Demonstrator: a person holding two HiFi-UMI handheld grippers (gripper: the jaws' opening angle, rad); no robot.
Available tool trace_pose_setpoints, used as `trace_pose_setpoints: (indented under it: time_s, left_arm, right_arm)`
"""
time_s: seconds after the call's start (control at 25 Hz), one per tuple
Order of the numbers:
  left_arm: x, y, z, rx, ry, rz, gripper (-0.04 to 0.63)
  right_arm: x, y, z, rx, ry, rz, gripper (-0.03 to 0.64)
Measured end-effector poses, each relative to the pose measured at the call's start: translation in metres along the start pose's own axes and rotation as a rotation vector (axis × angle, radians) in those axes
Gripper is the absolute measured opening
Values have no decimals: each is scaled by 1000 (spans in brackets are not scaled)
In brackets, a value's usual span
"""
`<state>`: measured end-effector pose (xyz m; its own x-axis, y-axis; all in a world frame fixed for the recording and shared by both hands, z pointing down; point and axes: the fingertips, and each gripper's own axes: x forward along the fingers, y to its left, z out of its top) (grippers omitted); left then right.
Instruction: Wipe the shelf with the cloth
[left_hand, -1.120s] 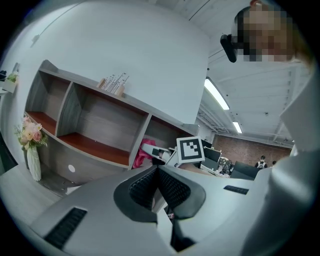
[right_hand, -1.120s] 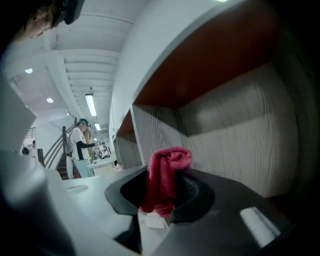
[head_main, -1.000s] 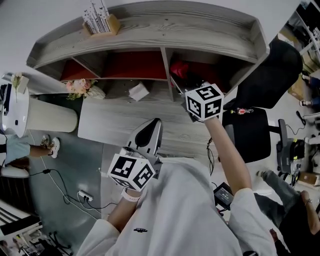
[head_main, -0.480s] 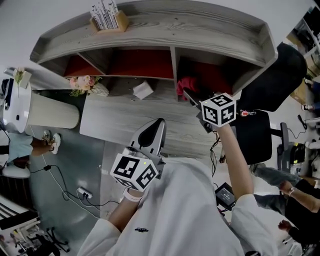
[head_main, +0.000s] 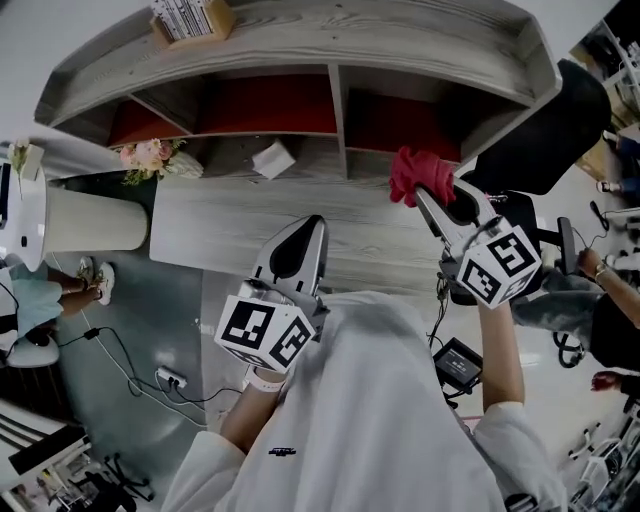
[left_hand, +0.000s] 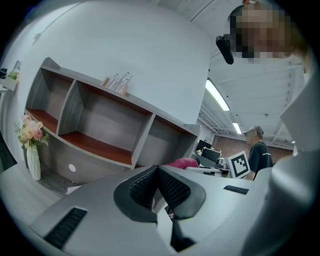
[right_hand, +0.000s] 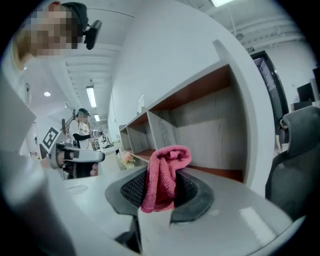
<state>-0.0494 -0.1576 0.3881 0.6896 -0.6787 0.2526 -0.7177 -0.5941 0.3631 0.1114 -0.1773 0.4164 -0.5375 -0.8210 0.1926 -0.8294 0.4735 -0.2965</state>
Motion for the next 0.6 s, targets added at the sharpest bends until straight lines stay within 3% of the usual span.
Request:
trace_pose_setpoints:
  time_s: [0.2, 0.36, 0.6]
  left_arm:
    - [7, -1, 4, 26, -13, -45, 6]
    - [6, -4, 2, 43, -2, -67, 6]
    - [8, -6, -2, 58, 16, -83, 6]
  right_arm:
    - [-39, 9, 11, -67, -53, -75, 115]
    - [-58, 19, 25, -59, -154, -126, 114]
    - [-45, 32, 27, -121, -150, -70, 114]
